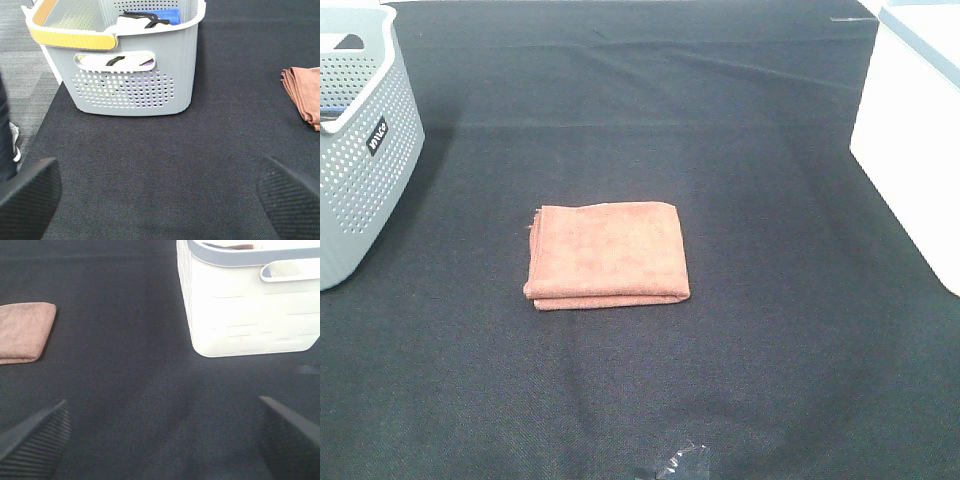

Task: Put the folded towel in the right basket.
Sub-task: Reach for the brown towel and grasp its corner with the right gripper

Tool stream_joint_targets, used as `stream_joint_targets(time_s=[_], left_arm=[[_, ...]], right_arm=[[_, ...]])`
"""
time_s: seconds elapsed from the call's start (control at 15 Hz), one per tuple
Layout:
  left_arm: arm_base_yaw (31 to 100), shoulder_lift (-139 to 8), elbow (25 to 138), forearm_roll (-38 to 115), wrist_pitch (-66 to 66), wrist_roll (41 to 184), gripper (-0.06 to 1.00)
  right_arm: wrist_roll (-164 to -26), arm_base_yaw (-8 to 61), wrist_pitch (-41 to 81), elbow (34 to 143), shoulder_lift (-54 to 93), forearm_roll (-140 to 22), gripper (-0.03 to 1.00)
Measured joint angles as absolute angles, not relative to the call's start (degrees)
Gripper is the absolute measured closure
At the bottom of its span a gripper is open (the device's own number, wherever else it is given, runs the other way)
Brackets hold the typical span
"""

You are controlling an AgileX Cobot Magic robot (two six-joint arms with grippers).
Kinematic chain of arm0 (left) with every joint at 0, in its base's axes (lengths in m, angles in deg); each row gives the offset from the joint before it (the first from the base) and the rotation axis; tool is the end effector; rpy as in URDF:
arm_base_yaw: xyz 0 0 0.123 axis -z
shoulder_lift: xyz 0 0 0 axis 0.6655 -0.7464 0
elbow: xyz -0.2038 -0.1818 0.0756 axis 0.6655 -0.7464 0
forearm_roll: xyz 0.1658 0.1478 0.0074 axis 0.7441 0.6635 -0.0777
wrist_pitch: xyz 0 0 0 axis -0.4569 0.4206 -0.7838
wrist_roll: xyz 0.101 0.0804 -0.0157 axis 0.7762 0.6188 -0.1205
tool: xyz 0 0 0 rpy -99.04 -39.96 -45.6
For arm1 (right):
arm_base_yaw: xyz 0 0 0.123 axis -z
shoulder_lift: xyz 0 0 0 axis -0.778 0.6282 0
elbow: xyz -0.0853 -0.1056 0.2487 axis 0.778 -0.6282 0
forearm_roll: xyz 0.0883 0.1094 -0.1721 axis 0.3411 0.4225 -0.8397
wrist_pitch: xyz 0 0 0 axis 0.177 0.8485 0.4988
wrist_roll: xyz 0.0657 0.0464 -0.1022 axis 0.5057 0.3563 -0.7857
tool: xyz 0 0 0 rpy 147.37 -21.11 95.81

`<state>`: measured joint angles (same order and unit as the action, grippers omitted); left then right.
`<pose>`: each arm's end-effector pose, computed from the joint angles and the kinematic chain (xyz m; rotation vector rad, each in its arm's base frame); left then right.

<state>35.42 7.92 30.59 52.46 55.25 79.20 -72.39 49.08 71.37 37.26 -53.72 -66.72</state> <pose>0.0058 0.0018 0.2489 -0.0929 2.0096 0.0947 0.0048 0.0002 0.2454 -0.0448 2.0392 0.0161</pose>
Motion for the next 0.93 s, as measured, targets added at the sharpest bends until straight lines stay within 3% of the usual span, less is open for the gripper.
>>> stream_joint_targets(time_s=[0.93], left_arm=[[35.42,7.92,30.59,52.46,55.25,79.20,-0.05]], right_arm=[[-72.39,49.08,71.37,37.26,-53.72,-66.72,0.01]])
